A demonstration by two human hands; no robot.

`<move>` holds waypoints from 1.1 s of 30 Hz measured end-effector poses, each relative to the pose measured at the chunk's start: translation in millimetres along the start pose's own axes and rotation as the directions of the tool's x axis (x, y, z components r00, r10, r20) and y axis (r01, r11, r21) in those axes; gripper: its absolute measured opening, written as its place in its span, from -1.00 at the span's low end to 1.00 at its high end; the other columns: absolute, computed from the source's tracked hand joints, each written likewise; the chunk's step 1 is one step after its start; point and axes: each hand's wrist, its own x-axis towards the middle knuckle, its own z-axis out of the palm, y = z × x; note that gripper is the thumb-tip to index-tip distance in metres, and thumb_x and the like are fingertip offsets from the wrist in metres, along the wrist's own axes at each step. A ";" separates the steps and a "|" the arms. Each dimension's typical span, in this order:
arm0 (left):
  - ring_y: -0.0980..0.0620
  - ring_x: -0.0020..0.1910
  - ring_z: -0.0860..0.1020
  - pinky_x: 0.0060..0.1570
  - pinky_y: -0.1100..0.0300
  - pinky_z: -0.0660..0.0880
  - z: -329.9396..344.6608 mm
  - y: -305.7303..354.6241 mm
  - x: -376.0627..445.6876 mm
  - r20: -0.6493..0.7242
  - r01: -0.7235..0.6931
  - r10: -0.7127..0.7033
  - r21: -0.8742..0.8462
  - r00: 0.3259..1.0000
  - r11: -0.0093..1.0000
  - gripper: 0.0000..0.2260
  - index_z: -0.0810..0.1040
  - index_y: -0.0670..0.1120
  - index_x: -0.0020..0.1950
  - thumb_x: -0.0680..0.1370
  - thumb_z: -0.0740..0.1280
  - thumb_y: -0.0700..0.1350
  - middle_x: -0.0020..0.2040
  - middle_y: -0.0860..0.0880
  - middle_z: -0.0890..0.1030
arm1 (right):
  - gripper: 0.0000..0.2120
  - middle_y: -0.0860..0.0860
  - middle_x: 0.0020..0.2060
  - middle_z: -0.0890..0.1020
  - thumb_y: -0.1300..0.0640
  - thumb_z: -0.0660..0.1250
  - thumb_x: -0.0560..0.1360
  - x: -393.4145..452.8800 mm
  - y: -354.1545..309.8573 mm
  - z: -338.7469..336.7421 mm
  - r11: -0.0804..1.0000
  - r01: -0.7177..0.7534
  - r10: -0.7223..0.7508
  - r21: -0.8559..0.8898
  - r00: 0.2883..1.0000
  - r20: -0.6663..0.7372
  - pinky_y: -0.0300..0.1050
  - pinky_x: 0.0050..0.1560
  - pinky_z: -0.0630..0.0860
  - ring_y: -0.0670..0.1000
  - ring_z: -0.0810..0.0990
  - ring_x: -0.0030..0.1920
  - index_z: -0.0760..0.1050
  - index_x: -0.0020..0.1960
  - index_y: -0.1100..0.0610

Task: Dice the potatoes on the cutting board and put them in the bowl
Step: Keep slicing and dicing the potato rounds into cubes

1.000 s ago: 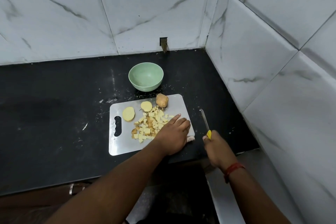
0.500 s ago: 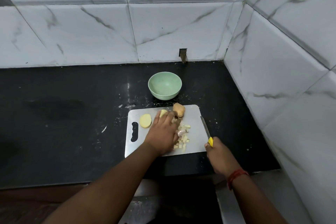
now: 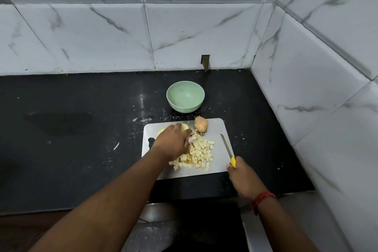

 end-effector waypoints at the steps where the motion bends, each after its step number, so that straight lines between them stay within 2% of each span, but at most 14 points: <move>1: -0.19 0.24 0.49 0.14 -0.05 0.52 -1.9 0.5 0.1 -0.017 0.006 -0.006 -0.010 1.000 1.000 -0.62 0.36 -0.01 0.46 0.69 0.07 0.07 0.30 -0.18 0.46 | -0.84 0.10 -0.17 0.55 0.05 0.13 0.64 -0.2 -0.2 0.4 1.000 0.002 -0.002 -0.004 1.000 0.002 0.00 -0.14 0.48 0.04 0.53 -0.21 0.38 0.02 0.13; 5: -0.18 0.03 0.59 -0.14 -0.03 0.56 -4.7 1.2 0.8 -0.064 0.079 -0.085 -0.084 0.994 0.993 -0.68 0.35 -0.08 0.35 0.69 0.10 0.07 0.22 -0.14 0.47 | -0.84 0.09 -0.14 0.56 0.04 0.13 0.65 0.2 -0.7 0.3 1.000 0.002 -0.003 -0.020 1.000 -0.001 0.00 -0.11 0.50 0.05 0.56 -0.15 0.38 0.04 0.12; 10: -0.17 -0.04 0.60 -0.22 -0.01 0.55 -1.2 -0.3 -1.3 -0.091 0.164 -0.176 -0.125 0.980 0.979 -0.70 0.33 -0.13 0.28 0.69 0.10 0.06 0.19 -0.13 0.46 | -0.85 0.09 -0.16 0.55 0.06 0.13 0.65 1.4 1.4 -0.8 1.000 0.003 -0.003 -0.008 1.000 0.004 -0.02 -0.16 0.48 0.03 0.53 -0.20 0.38 0.05 0.13; 12: -0.15 0.01 0.58 -0.09 -0.02 0.53 -0.1 1.1 -1.3 -0.129 0.177 -0.193 -0.129 0.973 0.976 -0.70 0.36 -0.14 0.25 0.69 0.10 0.07 0.16 -0.14 0.51 | -0.85 0.08 -0.17 0.55 0.06 0.13 0.65 1.6 1.9 -0.9 1.000 0.001 -0.001 -0.011 1.000 0.009 -0.07 -0.21 0.46 0.01 0.52 -0.21 0.38 0.06 0.13; 14: -0.14 0.09 0.56 0.18 -0.02 0.45 1.4 2.7 1.0 -0.190 0.195 -0.208 -0.085 0.959 0.977 -0.68 0.40 -0.13 0.23 0.67 0.07 0.07 0.14 -0.15 0.57 | -0.85 0.07 -0.18 0.54 0.06 0.13 0.65 2.1 2.3 -0.8 1.000 0.003 -0.003 -0.013 1.000 0.011 -0.09 -0.23 0.44 0.00 0.52 -0.22 0.38 0.08 0.14; 16: -0.13 0.20 0.55 0.44 -0.08 0.28 1.8 2.7 4.8 -0.221 0.245 -0.246 -0.036 0.944 0.969 -0.65 0.43 -0.10 0.25 0.66 0.04 0.09 0.18 -0.12 0.60 | -0.84 0.07 -0.17 0.54 0.06 0.13 0.65 2.2 2.6 -0.8 1.000 0.005 -0.005 -0.014 1.000 0.014 -0.08 -0.21 0.46 0.00 0.51 -0.22 0.38 0.09 0.14; 19: -0.12 0.26 0.54 0.53 -0.13 0.16 2.2 -0.4 9.4 -0.217 0.285 -0.284 -0.028 0.934 0.958 -0.67 0.43 -0.10 0.30 0.68 0.10 0.06 0.22 -0.11 0.61 | -0.85 0.08 -0.15 0.55 0.05 0.14 0.65 1.9 2.9 -1.2 1.000 0.004 -0.003 -0.017 1.000 0.016 -0.05 -0.16 0.49 0.01 0.53 -0.19 0.38 0.09 0.12; 22: -0.10 0.13 0.59 0.52 -0.13 0.19 3.8 -5.8 11.0 -0.212 0.282 -0.286 -0.052 0.934 0.958 -0.80 0.41 -0.10 0.25 0.64 0.15 -0.15 0.12 -0.09 0.63 | -0.85 0.07 -0.16 0.54 0.04 0.14 0.65 1.7 2.8 -1.2 1.000 0.001 -0.001 -0.015 1.000 0.019 -0.09 -0.20 0.47 -0.01 0.52 -0.20 0.38 0.10 0.11; 26: -0.10 0.01 0.60 0.47 -0.09 0.28 6.3 -11.7 9.7 -0.242 0.275 -0.300 -0.132 0.923 0.952 -0.80 0.38 -0.09 0.21 0.61 0.27 -0.18 0.04 -0.08 0.63 | -0.86 0.06 -0.19 0.53 0.06 0.14 0.65 2.1 3.4 -1.4 1.000 0.008 -0.007 -0.008 1.000 0.022 -0.11 -0.24 0.44 -0.02 0.51 -0.24 0.38 0.09 0.12; 28: -0.13 -0.03 0.57 0.36 -0.05 0.37 3.2 -8.7 10.0 -0.273 0.251 -0.305 -0.215 0.912 0.944 -0.84 0.41 -0.11 0.16 0.59 0.28 -0.23 0.02 -0.11 0.61 | -0.86 0.06 -0.19 0.53 0.06 0.14 0.65 2.1 4.8 -1.6 1.000 0.006 -0.006 -0.003 1.000 0.017 -0.12 -0.25 0.42 -0.02 0.51 -0.24 0.38 0.09 0.12; 31: -0.13 -0.06 0.53 0.07 -0.05 0.50 -6.0 12.8 9.1 -0.294 0.139 -0.268 -0.393 0.918 0.909 -0.78 0.46 -0.11 0.17 0.56 0.26 -0.32 0.05 -0.13 0.59 | -0.85 0.07 -0.20 0.53 0.06 0.14 0.65 3.5 7.4 -2.2 1.000 -0.014 0.014 0.008 1.000 -0.005 -0.11 -0.25 0.41 -0.01 0.50 -0.25 0.37 0.08 0.13; 33: -0.12 -0.02 0.54 -0.01 -0.01 0.51 -8.2 36.8 9.0 -0.281 0.024 -0.180 -0.480 0.943 0.877 -0.71 0.51 -0.08 0.25 0.56 0.28 -0.30 0.07 -0.10 0.56 | -0.85 0.07 -0.20 0.53 0.06 0.14 0.64 5.0 8.7 -3.9 0.999 -0.030 0.031 0.014 0.999 -0.033 -0.10 -0.25 0.40 0.00 0.50 -0.24 0.36 0.08 0.14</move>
